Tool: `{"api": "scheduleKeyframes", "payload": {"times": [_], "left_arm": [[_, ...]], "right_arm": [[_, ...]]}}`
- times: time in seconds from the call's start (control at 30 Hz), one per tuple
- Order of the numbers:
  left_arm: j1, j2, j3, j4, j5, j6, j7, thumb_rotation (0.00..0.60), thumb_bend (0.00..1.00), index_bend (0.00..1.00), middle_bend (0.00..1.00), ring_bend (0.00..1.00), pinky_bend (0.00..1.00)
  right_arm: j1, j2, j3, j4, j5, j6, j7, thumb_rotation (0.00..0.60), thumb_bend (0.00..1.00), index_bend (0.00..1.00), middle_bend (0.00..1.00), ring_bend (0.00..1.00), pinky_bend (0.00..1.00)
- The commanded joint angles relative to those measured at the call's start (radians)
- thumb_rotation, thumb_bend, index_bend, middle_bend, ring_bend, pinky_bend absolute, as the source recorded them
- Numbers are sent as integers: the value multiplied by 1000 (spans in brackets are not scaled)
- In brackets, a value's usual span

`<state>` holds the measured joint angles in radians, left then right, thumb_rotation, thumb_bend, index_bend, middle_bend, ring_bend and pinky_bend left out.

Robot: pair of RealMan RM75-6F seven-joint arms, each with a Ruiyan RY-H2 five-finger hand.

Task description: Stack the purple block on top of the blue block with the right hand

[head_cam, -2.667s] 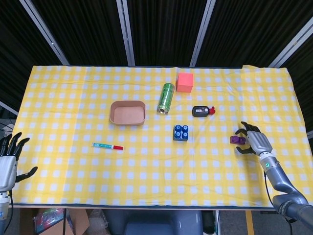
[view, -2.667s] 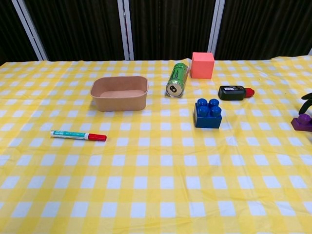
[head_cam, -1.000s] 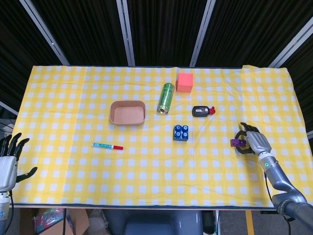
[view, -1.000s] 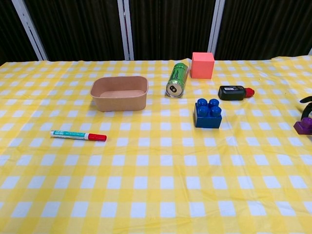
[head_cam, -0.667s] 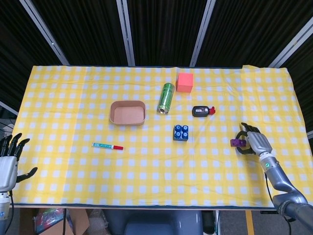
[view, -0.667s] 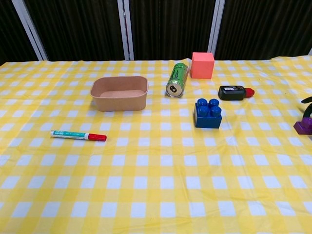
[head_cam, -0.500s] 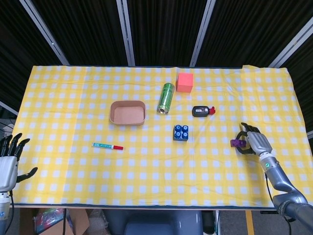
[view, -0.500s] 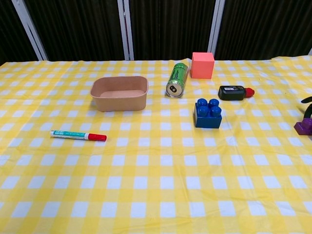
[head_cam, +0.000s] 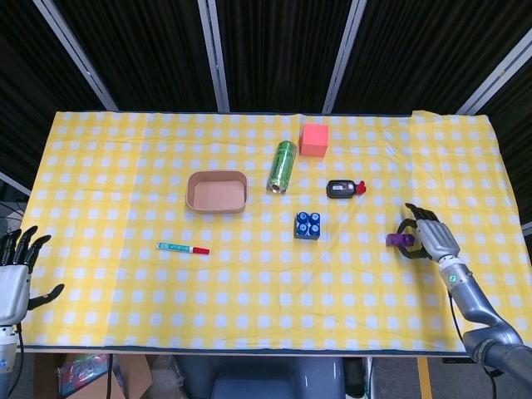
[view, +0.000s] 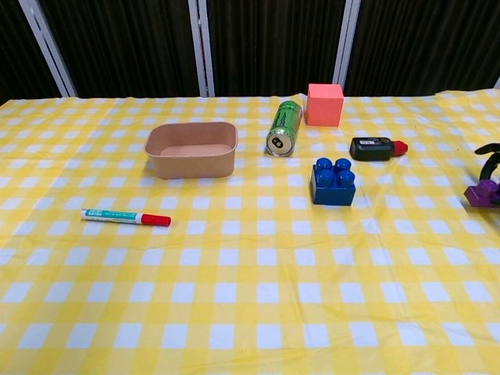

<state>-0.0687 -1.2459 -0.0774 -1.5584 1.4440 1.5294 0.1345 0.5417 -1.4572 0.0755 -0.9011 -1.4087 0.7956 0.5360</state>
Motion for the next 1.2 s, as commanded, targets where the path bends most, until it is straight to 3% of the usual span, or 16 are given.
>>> {"api": "scheduleKeyframes", "payload": {"times": [0.03, 0.27, 0.37, 0.6, 0.9, 1.2], "left_arm": [[1, 4, 0, 0, 1, 0, -11, 600, 119, 163, 45, 0, 52], [-1, 13, 4, 2, 6, -8, -38, 600, 119, 163, 45, 0, 52], [-8, 15, 10, 3, 10, -26, -49, 600, 119, 163, 45, 0, 52], [-16, 20, 13, 14, 14, -44, -75, 600, 119, 164, 46, 0, 52], [-21, 17, 9, 28, 18, -41, -85, 600, 119, 165, 45, 0, 52], [-21, 11, 4, 41, 18, -32, -96, 600, 119, 165, 45, 0, 52]], "right_arm": [[11, 54, 25, -101, 16, 22, -78, 600, 454, 490, 0, 0, 0], [33, 145, 76, -358, 109, 28, -320, 600, 453, 489, 0, 0, 0], [67, 172, 108, -502, 189, 19, -481, 600, 454, 489, 0, 0, 0], [151, 176, 151, -684, 446, 24, -776, 600, 454, 490, 0, 0, 0], [253, 141, 166, -772, 703, 73, -957, 600, 463, 501, 0, 0, 0], [334, 100, 162, -818, 882, 156, -1074, 600, 463, 502, 0, 0, 0]]}}
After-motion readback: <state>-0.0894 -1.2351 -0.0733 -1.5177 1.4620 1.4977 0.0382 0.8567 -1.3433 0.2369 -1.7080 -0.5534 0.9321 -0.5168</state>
